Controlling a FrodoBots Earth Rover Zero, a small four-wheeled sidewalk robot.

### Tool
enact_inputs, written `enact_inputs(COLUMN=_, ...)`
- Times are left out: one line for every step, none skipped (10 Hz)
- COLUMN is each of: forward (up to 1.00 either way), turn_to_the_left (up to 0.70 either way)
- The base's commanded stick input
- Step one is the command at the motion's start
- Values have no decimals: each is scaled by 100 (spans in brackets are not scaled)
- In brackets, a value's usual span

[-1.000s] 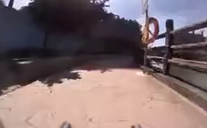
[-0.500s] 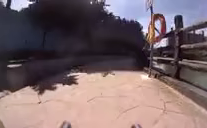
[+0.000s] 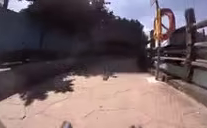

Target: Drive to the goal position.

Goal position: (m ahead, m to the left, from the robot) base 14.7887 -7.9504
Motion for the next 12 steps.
enact_inputs(forward=70, turn_to_the_left=0)
enact_inputs(forward=70, turn_to_the_left=0)
enact_inputs(forward=70, turn_to_the_left=0)
enact_inputs(forward=70, turn_to_the_left=0)
enact_inputs(forward=70, turn_to_the_left=0)
enact_inputs(forward=70, turn_to_the_left=0)
enact_inputs(forward=70, turn_to_the_left=0)
enact_inputs(forward=70, turn_to_the_left=0)
enact_inputs(forward=70, turn_to_the_left=0)
enact_inputs(forward=70, turn_to_the_left=0)
enact_inputs(forward=70, turn_to_the_left=0)
enact_inputs(forward=70, turn_to_the_left=0)
